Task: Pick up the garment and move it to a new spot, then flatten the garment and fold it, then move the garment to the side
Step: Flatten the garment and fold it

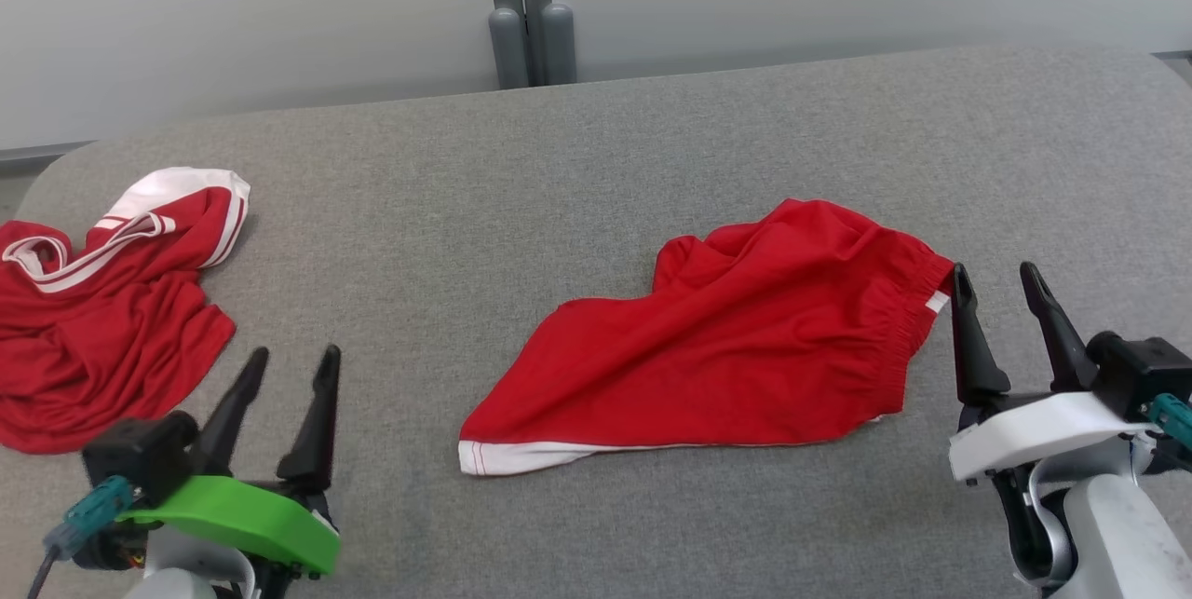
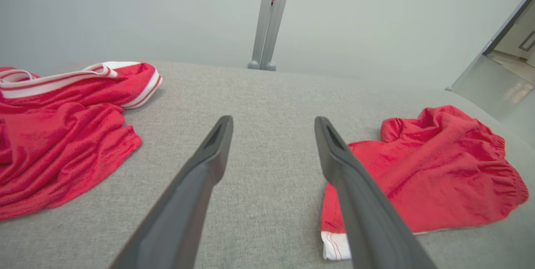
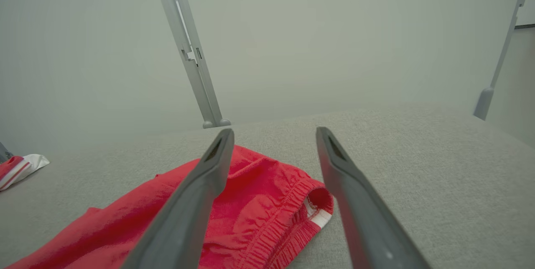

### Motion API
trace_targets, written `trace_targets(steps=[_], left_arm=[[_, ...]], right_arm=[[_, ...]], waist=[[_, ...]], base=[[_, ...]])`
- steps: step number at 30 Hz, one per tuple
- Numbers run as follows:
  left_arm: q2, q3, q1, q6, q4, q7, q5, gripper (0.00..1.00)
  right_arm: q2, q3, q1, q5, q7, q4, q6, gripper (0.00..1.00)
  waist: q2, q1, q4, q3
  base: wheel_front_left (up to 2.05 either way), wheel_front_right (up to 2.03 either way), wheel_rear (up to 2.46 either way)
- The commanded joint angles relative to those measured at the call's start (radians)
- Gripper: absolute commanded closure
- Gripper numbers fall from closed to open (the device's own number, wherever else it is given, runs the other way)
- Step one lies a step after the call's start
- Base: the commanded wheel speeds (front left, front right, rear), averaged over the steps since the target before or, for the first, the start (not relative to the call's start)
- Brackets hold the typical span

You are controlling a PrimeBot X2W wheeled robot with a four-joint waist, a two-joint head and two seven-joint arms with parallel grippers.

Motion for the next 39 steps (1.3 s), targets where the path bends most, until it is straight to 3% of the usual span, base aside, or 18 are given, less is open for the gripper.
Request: trace_targets(steps=[1,4,8,17,20,31,39], left_arm=[[-0.006,0.034,0.025,0.026,-0.021,-0.01,0.027,0.0],[-0.036,0.146,0.062,0.085,-0.078,-0.016,0.158,0.0],[-0.124,0.288,0.136,0.103,-0.146,-0.015,0.315,0.0],[-0.278,0.405,0.226,-0.023,-0.128,-0.015,0.454,0.0],[-0.314,0.426,0.226,-0.063,-0.109,-0.015,0.48,0.0],[-0.397,0.477,0.21,-0.162,-0.047,-0.015,0.542,0.0],[-0.448,0.465,0.162,-0.213,-0.01,-0.015,0.575,0.0]], right_arm=[[-0.01,0.004,0.017,0.011,-0.002,0.021,0.0,0.0],[-0.018,0.025,0.021,0.036,0.033,0.08,0.0,0.0],[-0.033,0.107,0.016,0.09,0.108,0.126,0.0,0.0],[-0.083,0.22,0.006,0.218,0.215,0.161,0.0,0.01],[-0.099,0.248,0.001,0.245,0.224,0.154,0.0,1.0],[-0.125,0.269,-0.044,0.301,0.173,0.107,0.0,1.0],[-0.152,0.284,-0.198,0.34,0.199,0.206,0.0,1.0]], waist=[[0.0,0.0,0.002,-0.001],[0.0,0.0,0.004,-0.002],[0.0,0.0,0.006,-0.004],[0.0,0.0,0.025,-0.001],[0.0,0.0,0.033,0.005],[0.0,0.0,0.052,0.022],[0.0,0.0,0.101,0.071]], base=[[0.0,0.0,0.0],[0.0,0.0,0.0],[0.0,0.0,0.0],[0.0,0.0,0.0],[0.0,0.0,0.0],[0.0,0.0,0.0],[0.0,0.0,0.0]])
